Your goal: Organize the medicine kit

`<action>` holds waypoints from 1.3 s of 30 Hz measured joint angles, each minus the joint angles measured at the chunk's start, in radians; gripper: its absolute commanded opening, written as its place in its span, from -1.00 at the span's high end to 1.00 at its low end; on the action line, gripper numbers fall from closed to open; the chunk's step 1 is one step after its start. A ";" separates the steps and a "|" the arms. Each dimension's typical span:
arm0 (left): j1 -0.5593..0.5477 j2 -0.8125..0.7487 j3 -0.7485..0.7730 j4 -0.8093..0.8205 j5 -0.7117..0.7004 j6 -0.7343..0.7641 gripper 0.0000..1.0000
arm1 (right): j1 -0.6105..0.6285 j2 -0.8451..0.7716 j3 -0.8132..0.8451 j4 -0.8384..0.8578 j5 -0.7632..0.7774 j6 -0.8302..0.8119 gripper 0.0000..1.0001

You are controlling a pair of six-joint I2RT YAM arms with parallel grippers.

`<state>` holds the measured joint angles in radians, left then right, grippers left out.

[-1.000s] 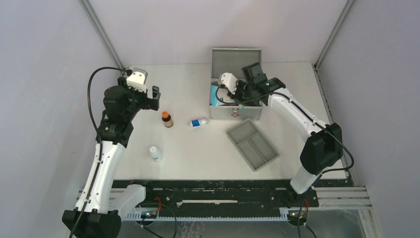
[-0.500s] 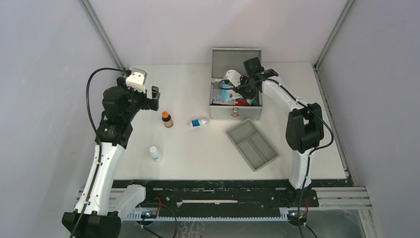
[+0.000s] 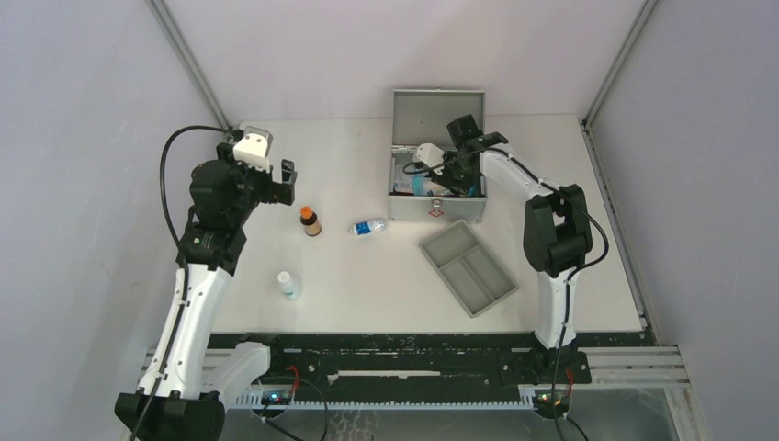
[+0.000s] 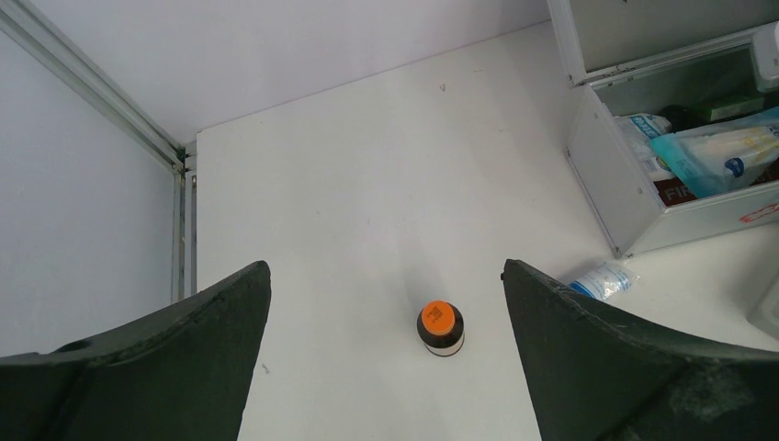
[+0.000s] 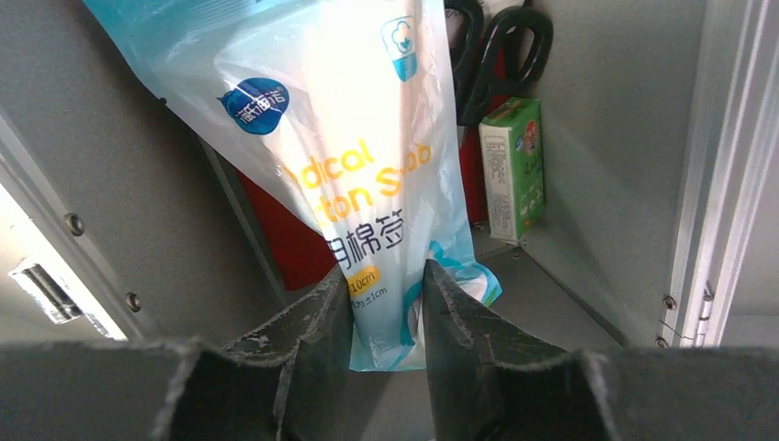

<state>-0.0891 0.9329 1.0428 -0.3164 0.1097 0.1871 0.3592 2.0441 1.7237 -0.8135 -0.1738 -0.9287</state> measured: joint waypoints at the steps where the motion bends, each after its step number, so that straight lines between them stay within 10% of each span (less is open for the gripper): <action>1: 0.000 0.000 0.000 0.000 0.000 0.000 -0.99 | -0.001 0.000 -0.002 0.000 0.000 -0.004 0.32; 28: 0.000 -0.010 -0.035 0.006 -0.002 0.031 -0.99 | -0.037 -0.122 -0.015 0.016 -0.055 0.026 -0.75; 39: 0.000 0.006 -0.166 0.023 0.000 0.140 -0.99 | -0.103 -0.287 -0.028 0.025 -0.209 0.146 -0.83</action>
<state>-0.0891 0.9390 0.8772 -0.2939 0.1093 0.3275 0.2562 1.7569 1.6958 -0.7883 -0.3832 -0.7822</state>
